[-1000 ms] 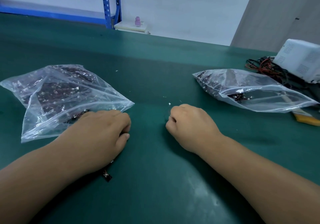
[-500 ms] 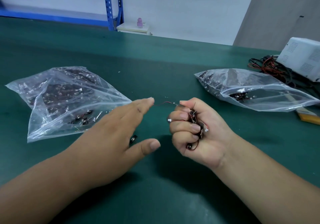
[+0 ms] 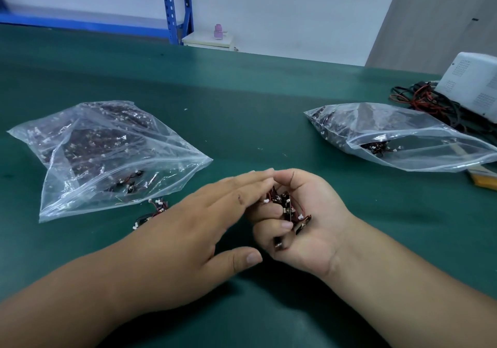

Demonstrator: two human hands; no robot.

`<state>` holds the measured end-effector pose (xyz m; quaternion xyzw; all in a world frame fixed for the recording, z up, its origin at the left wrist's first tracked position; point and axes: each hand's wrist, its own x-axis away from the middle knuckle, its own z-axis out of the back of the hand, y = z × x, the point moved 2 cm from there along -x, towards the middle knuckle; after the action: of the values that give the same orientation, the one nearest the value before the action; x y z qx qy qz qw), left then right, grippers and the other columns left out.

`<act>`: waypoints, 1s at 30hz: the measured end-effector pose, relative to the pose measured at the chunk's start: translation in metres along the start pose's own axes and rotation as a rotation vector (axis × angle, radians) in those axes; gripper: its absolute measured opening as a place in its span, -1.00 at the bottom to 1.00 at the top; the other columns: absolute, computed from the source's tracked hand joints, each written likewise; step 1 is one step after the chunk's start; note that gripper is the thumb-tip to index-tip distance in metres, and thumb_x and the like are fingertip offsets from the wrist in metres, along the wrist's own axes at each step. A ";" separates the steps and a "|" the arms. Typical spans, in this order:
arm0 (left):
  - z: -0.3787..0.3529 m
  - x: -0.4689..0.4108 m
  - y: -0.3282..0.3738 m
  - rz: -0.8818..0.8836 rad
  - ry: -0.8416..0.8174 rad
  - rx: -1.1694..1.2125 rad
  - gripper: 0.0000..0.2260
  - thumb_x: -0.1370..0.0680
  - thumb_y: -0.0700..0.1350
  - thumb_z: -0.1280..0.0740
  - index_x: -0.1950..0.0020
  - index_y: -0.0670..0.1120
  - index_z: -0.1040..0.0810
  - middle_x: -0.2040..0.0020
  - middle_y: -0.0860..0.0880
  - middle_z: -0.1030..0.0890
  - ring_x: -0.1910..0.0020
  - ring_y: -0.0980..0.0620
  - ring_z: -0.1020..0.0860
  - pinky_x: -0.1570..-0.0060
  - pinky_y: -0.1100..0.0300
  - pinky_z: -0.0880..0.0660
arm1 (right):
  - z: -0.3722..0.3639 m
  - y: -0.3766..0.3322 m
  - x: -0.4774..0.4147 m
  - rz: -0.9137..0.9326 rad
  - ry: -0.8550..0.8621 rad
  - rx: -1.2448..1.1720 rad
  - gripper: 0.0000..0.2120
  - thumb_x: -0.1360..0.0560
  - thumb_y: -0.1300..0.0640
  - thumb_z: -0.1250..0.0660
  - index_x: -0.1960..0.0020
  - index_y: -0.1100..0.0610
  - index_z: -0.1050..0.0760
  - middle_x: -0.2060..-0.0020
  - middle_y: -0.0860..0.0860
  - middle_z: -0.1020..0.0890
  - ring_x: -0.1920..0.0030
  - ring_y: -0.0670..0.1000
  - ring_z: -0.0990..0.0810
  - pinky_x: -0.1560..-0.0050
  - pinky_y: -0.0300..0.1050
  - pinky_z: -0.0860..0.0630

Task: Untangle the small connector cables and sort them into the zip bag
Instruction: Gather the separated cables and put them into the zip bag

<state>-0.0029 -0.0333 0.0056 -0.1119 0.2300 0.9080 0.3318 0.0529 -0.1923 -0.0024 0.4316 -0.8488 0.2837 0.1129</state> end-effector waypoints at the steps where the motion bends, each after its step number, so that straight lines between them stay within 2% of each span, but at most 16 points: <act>1: 0.000 0.000 0.000 -0.014 0.001 -0.010 -0.37 -0.57 0.19 -0.24 -0.59 0.06 -0.15 -0.57 0.23 -0.12 -0.53 0.25 -0.14 -0.44 0.37 -0.10 | 0.001 0.000 0.000 0.003 0.004 -0.014 -0.82 -0.52 0.03 -0.18 0.20 0.09 -0.42 0.44 -0.03 -0.42 0.56 -0.08 -0.32 0.62 -0.33 -0.15; 3: 0.001 0.000 0.000 -0.020 0.013 -0.016 -0.37 -0.57 0.19 -0.23 -0.59 0.05 -0.14 -0.57 0.23 -0.14 -0.53 0.24 -0.14 -0.43 0.37 -0.09 | 0.002 -0.001 -0.001 0.010 0.017 -0.010 -0.79 -0.56 -0.01 -0.17 0.18 0.08 -0.42 0.41 -0.01 -0.43 0.54 -0.08 -0.33 0.65 -0.32 -0.18; 6: 0.003 0.001 -0.003 0.014 0.040 -0.028 -0.35 -0.55 0.21 -0.23 -0.59 0.07 -0.13 -0.56 0.24 -0.16 -0.51 0.28 -0.15 -0.42 0.41 -0.07 | 0.003 -0.003 0.000 0.019 0.043 0.048 -0.79 -0.50 -0.01 -0.29 0.20 0.12 -0.44 0.34 0.03 -0.44 0.53 -0.08 -0.33 0.64 -0.34 -0.18; 9: 0.004 0.001 -0.008 0.069 0.070 -0.109 -0.39 -0.54 0.25 -0.20 -0.54 0.04 -0.25 -0.42 0.25 -0.30 -0.43 0.30 -0.24 -0.38 0.49 -0.05 | -0.001 -0.006 0.005 0.042 0.070 0.125 -0.80 -0.42 0.06 -0.40 0.24 0.12 -0.43 0.34 0.02 -0.48 0.57 -0.10 -0.32 0.64 -0.35 -0.16; 11: 0.006 0.001 -0.014 0.114 0.089 -0.184 -0.48 -0.54 0.27 -0.17 -0.41 0.05 -0.41 -0.26 0.26 -0.41 -0.29 0.24 -0.35 -0.33 0.46 -0.14 | -0.002 -0.012 0.010 0.092 0.130 0.232 -0.77 -0.41 0.07 -0.42 0.27 0.12 -0.40 0.39 -0.02 -0.47 0.60 -0.13 -0.28 0.67 -0.35 -0.13; 13: 0.010 0.001 -0.023 0.159 0.078 -0.257 -0.60 -0.52 0.28 -0.15 -0.24 0.12 -0.50 -0.13 0.28 -0.48 -0.17 0.19 -0.43 -0.22 0.32 -0.29 | -0.005 -0.020 0.018 0.178 0.199 0.357 -0.74 -0.48 0.05 -0.40 0.27 0.08 -0.35 0.45 -0.04 -0.42 0.62 -0.15 -0.22 0.68 -0.35 -0.10; 16: 0.020 0.002 -0.033 0.226 0.077 -0.279 -0.75 -0.45 0.27 -0.19 -0.04 0.21 -0.47 0.04 0.27 -0.45 -0.04 0.14 -0.46 -0.08 0.18 -0.40 | -0.011 -0.039 0.041 0.377 0.266 0.596 -0.72 -0.55 0.04 -0.35 0.27 0.05 -0.35 0.46 -0.03 -0.38 0.61 -0.14 -0.16 0.64 -0.36 -0.09; 19: 0.024 0.005 -0.040 0.301 0.038 -0.327 -0.78 -0.39 0.28 -0.17 0.04 0.25 -0.39 0.14 0.29 -0.43 0.11 0.17 -0.45 0.15 0.19 -0.42 | -0.015 -0.058 0.076 0.507 0.331 0.710 -0.76 -0.55 0.08 -0.33 0.26 0.06 -0.37 0.46 -0.03 -0.36 0.62 -0.15 -0.14 0.64 -0.38 -0.08; 21: 0.019 0.008 -0.046 0.359 -0.039 -0.370 -0.75 -0.37 0.31 -0.10 0.05 0.26 -0.36 0.15 0.31 -0.42 0.10 0.18 -0.44 0.13 0.16 -0.46 | -0.008 -0.071 0.096 0.508 0.387 0.622 -0.81 -0.47 0.11 -0.35 0.25 0.08 -0.36 0.46 -0.06 -0.34 0.64 -0.17 -0.15 0.68 -0.37 -0.06; 24: 0.009 0.010 -0.052 0.381 -0.156 -0.409 -0.71 -0.35 0.31 -0.01 0.04 0.26 -0.33 0.11 0.28 -0.39 0.04 0.20 -0.41 -0.03 0.18 -0.43 | 0.009 -0.084 0.115 0.453 0.452 0.362 -0.82 -0.41 0.18 -0.30 0.29 0.09 -0.31 0.48 -0.10 -0.28 0.66 -0.16 -0.18 0.71 -0.35 -0.05; 27: 0.008 0.009 -0.055 0.354 -0.158 -0.405 -0.78 -0.43 0.27 -0.10 0.02 0.24 -0.38 0.12 0.27 -0.40 0.05 0.20 -0.43 -0.03 0.19 -0.44 | 0.021 -0.095 0.117 0.431 0.504 0.209 -0.75 -0.50 0.22 -0.23 0.33 0.09 -0.28 0.49 -0.13 -0.23 0.67 -0.16 -0.19 0.70 -0.34 -0.04; 30: 0.008 0.005 -0.052 0.316 -0.141 -0.386 -0.87 -0.50 0.18 -0.25 0.00 0.21 -0.47 0.13 0.27 -0.43 0.08 0.20 -0.46 -0.01 0.20 -0.44 | 0.023 -0.114 0.109 0.454 0.506 0.110 -0.71 -0.55 0.25 -0.14 0.34 0.08 -0.29 0.48 -0.15 -0.28 0.66 -0.17 -0.20 0.67 -0.36 -0.04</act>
<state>0.0269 0.0084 -0.0076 -0.0722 0.0431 0.9812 0.1736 0.0794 -0.3318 0.0708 0.1531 -0.8517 0.4451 0.2302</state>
